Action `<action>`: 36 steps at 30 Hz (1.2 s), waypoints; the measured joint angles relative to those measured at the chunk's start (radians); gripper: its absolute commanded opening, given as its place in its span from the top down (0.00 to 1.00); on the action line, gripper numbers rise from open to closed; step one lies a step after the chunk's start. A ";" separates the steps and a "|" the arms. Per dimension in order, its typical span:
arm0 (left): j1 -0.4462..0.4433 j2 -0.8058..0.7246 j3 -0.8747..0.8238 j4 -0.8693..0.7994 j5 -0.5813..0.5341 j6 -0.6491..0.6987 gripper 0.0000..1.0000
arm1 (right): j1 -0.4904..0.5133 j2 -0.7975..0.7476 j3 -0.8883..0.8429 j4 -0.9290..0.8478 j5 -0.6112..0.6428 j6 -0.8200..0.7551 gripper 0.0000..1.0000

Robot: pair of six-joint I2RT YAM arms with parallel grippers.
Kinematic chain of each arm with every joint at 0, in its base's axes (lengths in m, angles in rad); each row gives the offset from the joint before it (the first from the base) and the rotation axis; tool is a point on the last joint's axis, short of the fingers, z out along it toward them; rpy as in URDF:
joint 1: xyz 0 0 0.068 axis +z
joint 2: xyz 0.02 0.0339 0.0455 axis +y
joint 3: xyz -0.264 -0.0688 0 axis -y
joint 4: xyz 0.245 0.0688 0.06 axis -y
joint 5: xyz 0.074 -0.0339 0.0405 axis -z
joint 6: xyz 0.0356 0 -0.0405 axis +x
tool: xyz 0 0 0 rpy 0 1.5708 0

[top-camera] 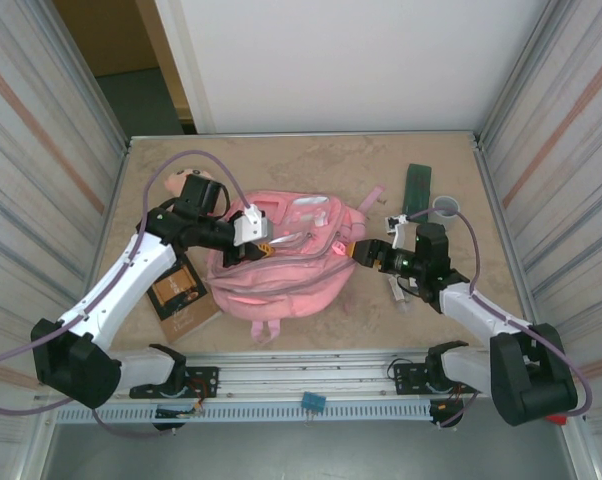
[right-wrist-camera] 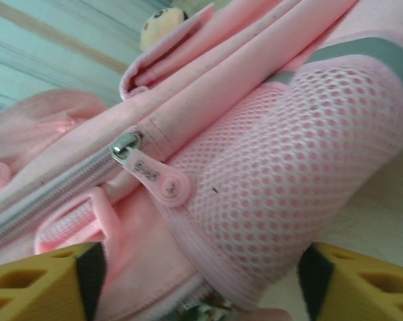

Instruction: Pack books, pencil case, and school supplies into a backpack

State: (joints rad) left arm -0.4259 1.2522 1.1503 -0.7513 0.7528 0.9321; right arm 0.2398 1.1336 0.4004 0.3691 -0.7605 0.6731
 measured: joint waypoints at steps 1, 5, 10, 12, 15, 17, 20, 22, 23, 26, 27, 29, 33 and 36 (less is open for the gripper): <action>0.002 0.000 0.002 -0.005 0.006 0.005 1.00 | 0.000 0.004 0.001 0.009 -0.013 -0.003 0.43; 0.021 0.000 0.009 -0.011 0.030 0.014 1.00 | -0.008 0.005 0.002 0.024 -0.039 -0.004 0.60; 0.042 0.000 0.009 -0.006 0.053 0.014 1.00 | -0.012 -0.013 0.002 0.012 -0.053 -0.004 0.63; 0.051 0.000 0.009 0.001 0.060 0.013 1.00 | -0.013 -0.026 0.002 0.003 -0.058 -0.004 0.62; 0.062 0.000 0.005 0.027 0.068 0.006 1.00 | -0.014 -0.046 0.002 -0.014 -0.070 -0.003 0.67; 0.065 -0.002 -0.002 0.053 0.068 0.002 1.00 | -0.016 -0.058 0.002 -0.026 -0.077 -0.001 0.66; 0.065 -0.002 -0.016 0.091 0.067 -0.009 1.00 | -0.018 -0.069 0.002 -0.037 -0.079 0.005 0.55; 0.065 -0.002 -0.020 0.106 0.066 -0.016 1.00 | -0.018 -0.070 0.002 -0.042 -0.092 0.010 0.52; 0.065 -0.002 -0.021 0.113 0.066 -0.019 1.00 | -0.018 -0.070 0.002 -0.043 -0.101 0.009 0.52; 0.065 -0.002 -0.021 0.124 0.066 -0.028 1.00 | -0.018 -0.070 0.002 -0.046 -0.109 0.012 0.63; 0.066 -0.002 -0.021 0.126 0.066 -0.032 1.00 | -0.018 -0.070 0.002 -0.049 -0.112 0.016 0.67; 0.066 -0.002 -0.021 0.131 0.065 -0.038 1.00 | -0.018 -0.069 0.002 -0.055 -0.119 0.025 0.72; 0.066 -0.003 -0.029 0.155 0.055 -0.042 1.00 | -0.018 -0.069 0.002 -0.071 -0.127 0.032 0.77; 0.066 -0.006 -0.042 0.176 0.039 -0.051 1.00 | -0.018 -0.069 0.002 -0.088 -0.127 0.034 0.68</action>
State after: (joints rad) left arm -0.3603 1.2461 1.1088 -0.5755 0.7921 0.8814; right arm 0.2218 1.0641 0.4023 0.2813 -0.8875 0.7074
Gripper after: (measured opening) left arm 0.081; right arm 0.247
